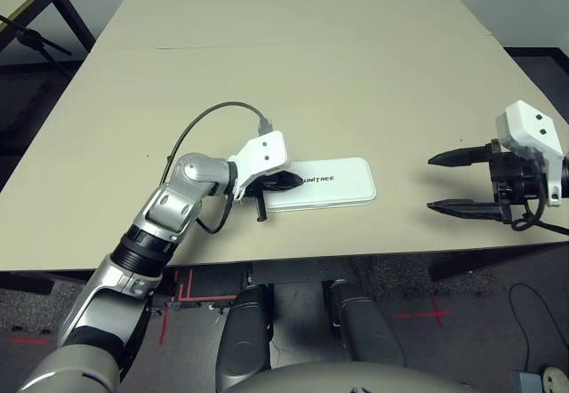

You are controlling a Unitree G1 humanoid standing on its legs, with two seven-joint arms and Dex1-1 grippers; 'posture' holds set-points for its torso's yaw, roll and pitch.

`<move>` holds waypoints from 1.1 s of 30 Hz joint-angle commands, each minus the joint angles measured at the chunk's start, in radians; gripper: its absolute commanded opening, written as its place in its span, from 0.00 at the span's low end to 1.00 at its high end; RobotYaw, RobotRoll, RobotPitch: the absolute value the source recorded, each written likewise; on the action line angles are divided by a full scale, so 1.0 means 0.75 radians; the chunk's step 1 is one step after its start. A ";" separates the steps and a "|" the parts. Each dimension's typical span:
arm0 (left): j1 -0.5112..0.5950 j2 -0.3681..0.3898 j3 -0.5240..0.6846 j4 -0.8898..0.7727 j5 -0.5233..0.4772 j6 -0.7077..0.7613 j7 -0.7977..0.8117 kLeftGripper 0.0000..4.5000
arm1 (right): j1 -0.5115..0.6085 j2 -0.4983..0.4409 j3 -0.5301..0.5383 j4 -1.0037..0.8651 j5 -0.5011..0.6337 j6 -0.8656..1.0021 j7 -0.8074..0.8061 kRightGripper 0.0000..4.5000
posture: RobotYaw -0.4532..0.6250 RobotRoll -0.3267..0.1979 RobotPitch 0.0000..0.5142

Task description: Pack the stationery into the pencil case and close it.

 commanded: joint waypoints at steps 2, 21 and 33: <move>0.064 -0.049 0.067 0.023 -0.052 -0.018 0.048 0.00 | -0.041 0.062 0.002 0.031 -0.013 -0.044 -0.044 1.00 | 0.31 0.62 0.31; 0.068 -0.145 0.898 0.151 -0.381 -0.161 0.602 0.99 | -0.341 0.647 -0.218 0.501 -0.122 -0.366 -0.845 1.00 | 0.36 0.62 0.26; 0.008 -0.065 1.057 0.551 -0.313 -0.437 0.851 0.99 | -0.557 0.654 -0.305 1.141 -0.366 -0.770 -1.432 1.00 | 0.37 0.62 0.27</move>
